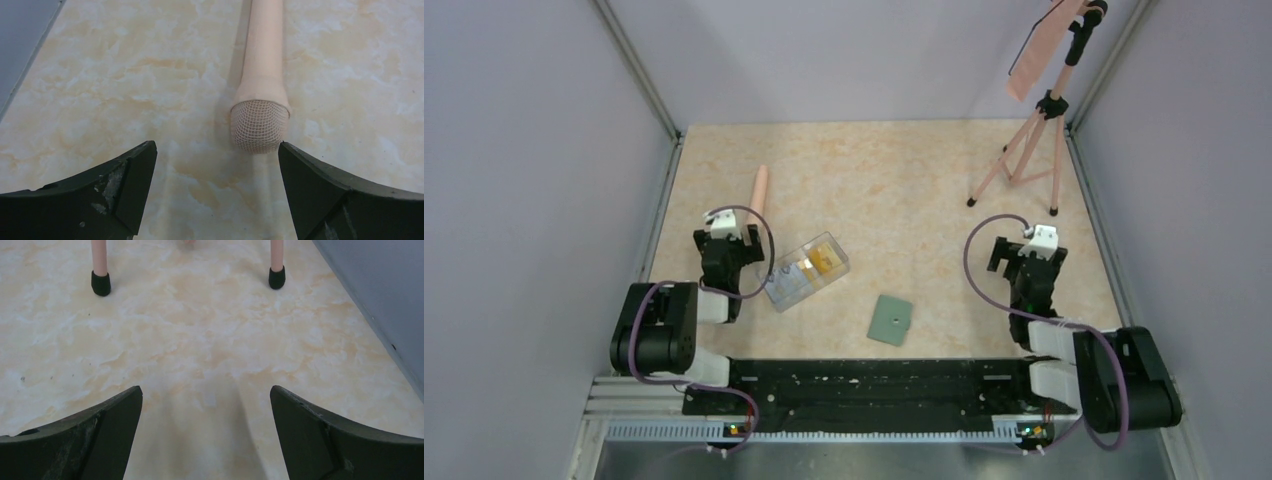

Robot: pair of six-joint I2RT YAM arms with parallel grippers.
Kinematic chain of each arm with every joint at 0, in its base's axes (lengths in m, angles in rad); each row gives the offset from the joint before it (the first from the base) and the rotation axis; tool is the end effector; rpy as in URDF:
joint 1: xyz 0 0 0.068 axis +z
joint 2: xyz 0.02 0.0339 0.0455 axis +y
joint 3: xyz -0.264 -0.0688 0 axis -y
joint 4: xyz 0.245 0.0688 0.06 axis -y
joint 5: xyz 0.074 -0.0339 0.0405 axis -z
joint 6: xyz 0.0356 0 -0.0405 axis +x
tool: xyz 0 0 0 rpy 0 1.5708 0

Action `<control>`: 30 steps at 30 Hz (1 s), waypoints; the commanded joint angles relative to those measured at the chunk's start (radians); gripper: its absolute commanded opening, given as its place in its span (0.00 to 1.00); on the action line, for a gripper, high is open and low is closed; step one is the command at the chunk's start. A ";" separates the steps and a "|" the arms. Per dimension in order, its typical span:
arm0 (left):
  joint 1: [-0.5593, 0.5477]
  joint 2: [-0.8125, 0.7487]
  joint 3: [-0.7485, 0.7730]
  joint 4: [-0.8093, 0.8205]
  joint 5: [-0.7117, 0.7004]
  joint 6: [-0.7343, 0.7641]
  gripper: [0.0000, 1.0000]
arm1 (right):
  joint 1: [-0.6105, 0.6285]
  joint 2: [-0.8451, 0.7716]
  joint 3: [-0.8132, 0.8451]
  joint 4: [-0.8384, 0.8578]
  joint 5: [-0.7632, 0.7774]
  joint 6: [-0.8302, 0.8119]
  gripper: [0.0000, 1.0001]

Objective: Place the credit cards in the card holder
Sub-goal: Reset both arms

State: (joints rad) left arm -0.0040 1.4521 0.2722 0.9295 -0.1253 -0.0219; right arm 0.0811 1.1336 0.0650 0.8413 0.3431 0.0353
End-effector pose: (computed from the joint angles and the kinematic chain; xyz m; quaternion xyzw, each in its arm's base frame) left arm 0.2435 0.0035 0.1449 -0.0455 0.7879 0.0415 0.6127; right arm 0.1839 0.0029 0.1426 0.0886 0.7735 -0.0977 0.6200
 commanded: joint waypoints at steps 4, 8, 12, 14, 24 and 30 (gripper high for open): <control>0.029 0.023 0.015 0.176 0.018 0.010 0.99 | -0.005 0.205 0.070 0.366 -0.180 -0.061 0.99; 0.027 0.019 0.022 0.150 -0.013 -0.005 0.99 | -0.008 0.299 0.094 0.368 -0.055 0.007 0.99; 0.027 -0.012 0.030 0.084 -0.012 -0.010 0.99 | -0.016 0.312 0.110 0.377 -0.022 0.018 0.99; 0.028 -0.012 0.049 0.046 -0.018 -0.015 0.99 | -0.016 0.321 0.090 0.432 -0.039 0.006 0.99; 0.028 0.000 0.037 0.091 -0.022 -0.007 0.99 | -0.015 0.323 0.110 0.396 -0.049 0.004 0.99; 0.028 0.023 0.020 0.163 -0.019 -0.002 0.99 | -0.016 0.323 0.111 0.393 -0.049 0.004 0.99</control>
State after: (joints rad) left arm 0.0200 1.4689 0.2897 0.9855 -0.1429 -0.0261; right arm 0.0746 1.4612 0.1406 1.1957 0.2893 0.0273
